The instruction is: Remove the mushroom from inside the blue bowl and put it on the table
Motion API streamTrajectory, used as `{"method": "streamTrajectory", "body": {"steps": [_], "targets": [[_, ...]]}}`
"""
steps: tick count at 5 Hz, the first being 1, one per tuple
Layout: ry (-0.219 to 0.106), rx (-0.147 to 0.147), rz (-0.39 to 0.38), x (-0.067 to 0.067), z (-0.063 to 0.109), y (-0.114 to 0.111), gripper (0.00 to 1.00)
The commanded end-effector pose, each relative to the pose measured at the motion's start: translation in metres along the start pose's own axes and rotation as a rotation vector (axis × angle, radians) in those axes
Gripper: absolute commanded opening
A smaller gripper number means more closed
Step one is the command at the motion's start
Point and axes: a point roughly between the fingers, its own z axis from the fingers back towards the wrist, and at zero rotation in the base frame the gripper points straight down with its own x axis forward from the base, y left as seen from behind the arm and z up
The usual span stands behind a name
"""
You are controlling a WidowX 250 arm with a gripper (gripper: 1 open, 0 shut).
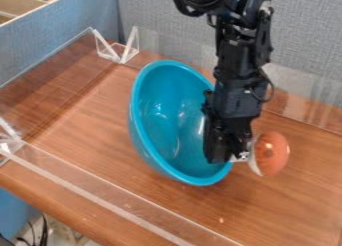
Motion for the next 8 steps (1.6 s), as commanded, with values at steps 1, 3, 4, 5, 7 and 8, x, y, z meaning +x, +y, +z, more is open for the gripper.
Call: {"method": "streamTrajectory", "body": {"steps": [1, 3, 4, 5, 7, 8], "targets": [[-0.081, 0.062, -0.039, 0.010, 0.029, -0.002, 0.00], [-0.082, 0.061, -0.076, 0.019, 0.028, -0.011, 0.00], [-0.082, 0.057, -0.090, 0.027, 0.025, -0.014, 0.00], [-0.082, 0.049, -0.101, 0.030, 0.023, -0.019, 0.00], [-0.079, 0.040, -0.099, 0.028, 0.020, -0.018, 0.00], [-0.077, 0.035, -0.097, 0.027, 0.019, -0.017, 0.00]]}}
